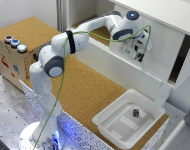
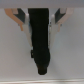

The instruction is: Move the door all the way to the left and let go

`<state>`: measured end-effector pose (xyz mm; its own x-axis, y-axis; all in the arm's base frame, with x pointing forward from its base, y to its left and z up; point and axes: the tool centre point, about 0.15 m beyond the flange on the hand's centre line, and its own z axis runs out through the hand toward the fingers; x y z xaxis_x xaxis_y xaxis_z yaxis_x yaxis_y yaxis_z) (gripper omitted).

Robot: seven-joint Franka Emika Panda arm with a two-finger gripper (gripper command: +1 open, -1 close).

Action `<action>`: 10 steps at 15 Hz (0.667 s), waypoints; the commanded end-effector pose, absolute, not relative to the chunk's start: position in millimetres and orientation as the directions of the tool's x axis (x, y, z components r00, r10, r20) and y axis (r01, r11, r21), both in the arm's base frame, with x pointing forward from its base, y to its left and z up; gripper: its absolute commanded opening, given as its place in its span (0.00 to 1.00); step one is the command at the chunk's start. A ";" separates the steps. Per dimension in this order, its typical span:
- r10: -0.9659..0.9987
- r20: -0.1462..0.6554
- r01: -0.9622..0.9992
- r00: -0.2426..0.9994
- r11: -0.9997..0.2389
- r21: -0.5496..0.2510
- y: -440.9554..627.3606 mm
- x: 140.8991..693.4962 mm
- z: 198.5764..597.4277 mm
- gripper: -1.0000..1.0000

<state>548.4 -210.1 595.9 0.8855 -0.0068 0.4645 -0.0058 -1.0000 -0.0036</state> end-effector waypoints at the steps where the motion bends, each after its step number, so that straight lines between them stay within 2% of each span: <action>1: -0.013 0.542 -0.089 0.840 -0.990 0.114 -134.1 580.3 586.0 0.00; 10: 0.065 0.528 0.000 0.847 -0.992 0.123 -43.5 600.8 585.4 0.00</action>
<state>548.6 -113.2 596.3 0.8803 0.0431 0.4724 0.0439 -0.9990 0.0092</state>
